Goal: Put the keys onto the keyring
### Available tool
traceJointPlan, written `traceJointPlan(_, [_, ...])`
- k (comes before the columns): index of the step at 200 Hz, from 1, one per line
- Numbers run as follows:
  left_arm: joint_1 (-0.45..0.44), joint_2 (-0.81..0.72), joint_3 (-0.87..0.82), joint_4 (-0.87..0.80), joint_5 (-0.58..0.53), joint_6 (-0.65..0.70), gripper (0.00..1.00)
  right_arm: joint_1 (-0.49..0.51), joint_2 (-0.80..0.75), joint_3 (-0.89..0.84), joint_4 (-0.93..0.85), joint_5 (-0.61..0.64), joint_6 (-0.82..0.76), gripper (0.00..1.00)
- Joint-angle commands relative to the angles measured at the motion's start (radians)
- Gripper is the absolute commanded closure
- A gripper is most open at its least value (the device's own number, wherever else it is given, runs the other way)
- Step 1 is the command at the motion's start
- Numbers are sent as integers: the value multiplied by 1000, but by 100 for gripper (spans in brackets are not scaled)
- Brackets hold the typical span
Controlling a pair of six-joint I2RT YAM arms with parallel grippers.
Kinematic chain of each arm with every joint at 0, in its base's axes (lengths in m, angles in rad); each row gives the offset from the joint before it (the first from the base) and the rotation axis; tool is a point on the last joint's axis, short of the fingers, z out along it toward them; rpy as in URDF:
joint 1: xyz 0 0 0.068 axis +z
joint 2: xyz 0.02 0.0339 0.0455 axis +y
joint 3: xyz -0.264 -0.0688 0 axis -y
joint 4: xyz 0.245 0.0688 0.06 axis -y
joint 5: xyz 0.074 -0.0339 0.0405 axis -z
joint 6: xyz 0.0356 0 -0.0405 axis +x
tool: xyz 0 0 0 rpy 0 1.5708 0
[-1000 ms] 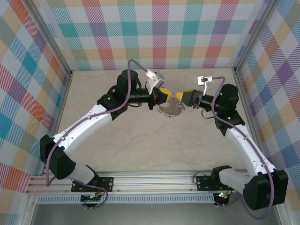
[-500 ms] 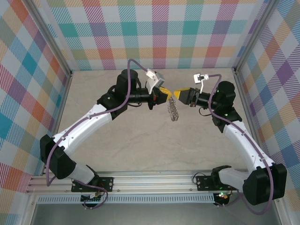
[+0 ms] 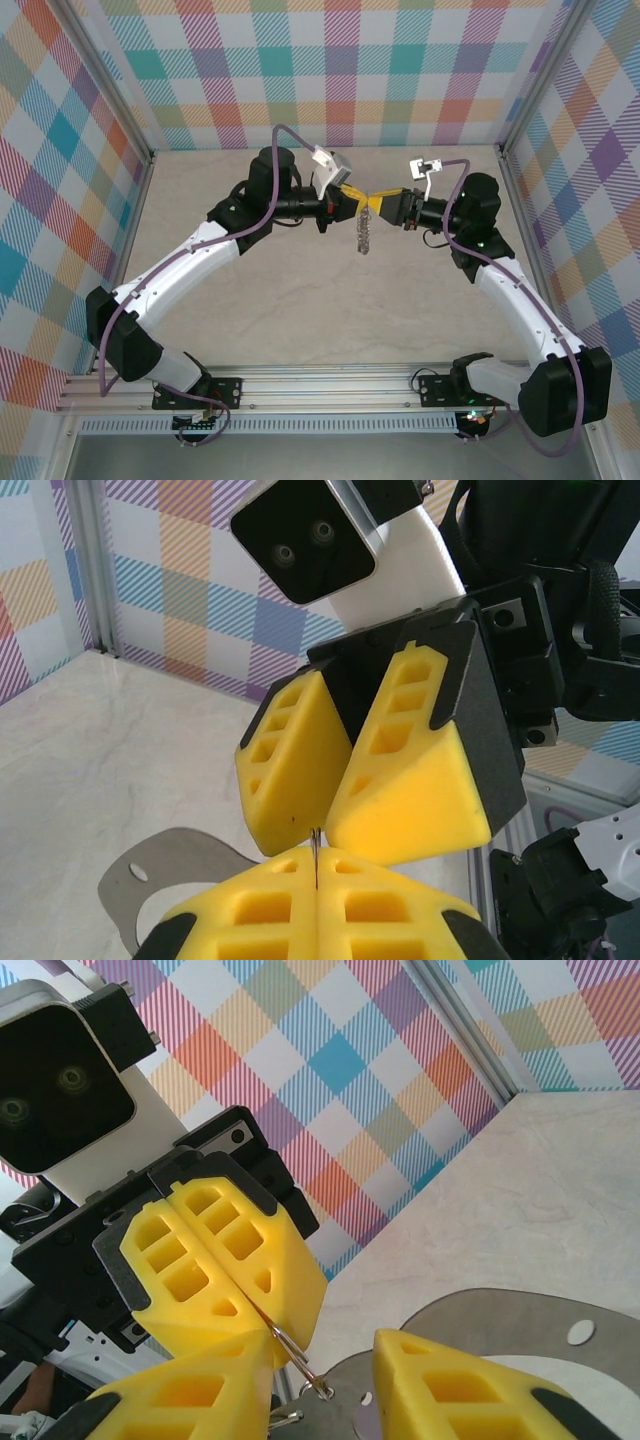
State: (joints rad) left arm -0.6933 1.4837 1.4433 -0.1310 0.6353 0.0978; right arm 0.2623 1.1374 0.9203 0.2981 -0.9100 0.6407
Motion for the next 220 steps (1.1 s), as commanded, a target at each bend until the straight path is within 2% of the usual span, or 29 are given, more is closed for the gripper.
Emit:
traceJointPlan(1, [-9, 3, 43, 26, 29, 6, 100, 4, 5, 18, 29, -13, -22, 72])
traceJointPlan(25, [-12, 4, 45, 23, 37, 6, 100, 2, 16, 26, 45, -9, -15, 79])
traceJointPlan(72, [-18, 7, 50, 13, 46, 10, 100, 3, 22, 47, 26, -18, -53, 100])
traceJointPlan(110, [-19, 6, 76, -30, 21, 20, 100, -8, 10, 78, -74, -42, -166, 100])
traceJointPlan(134, [-18, 0, 104, -82, -15, 48, 84, -24, 13, 97, -147, -83, -252, 100])
traceJointPlan(155, [-18, -7, 114, -107, -42, 60, 66, -41, 12, 90, -157, -93, -278, 100])
traceJointPlan(183, [-16, -34, 80, -95, -105, 49, 56, -68, 8, 59, -108, -107, -252, 100])
traceJointPlan(220, [-11, -59, 12, -51, -196, 15, 49, -91, 0, 37, -74, -125, -227, 100])
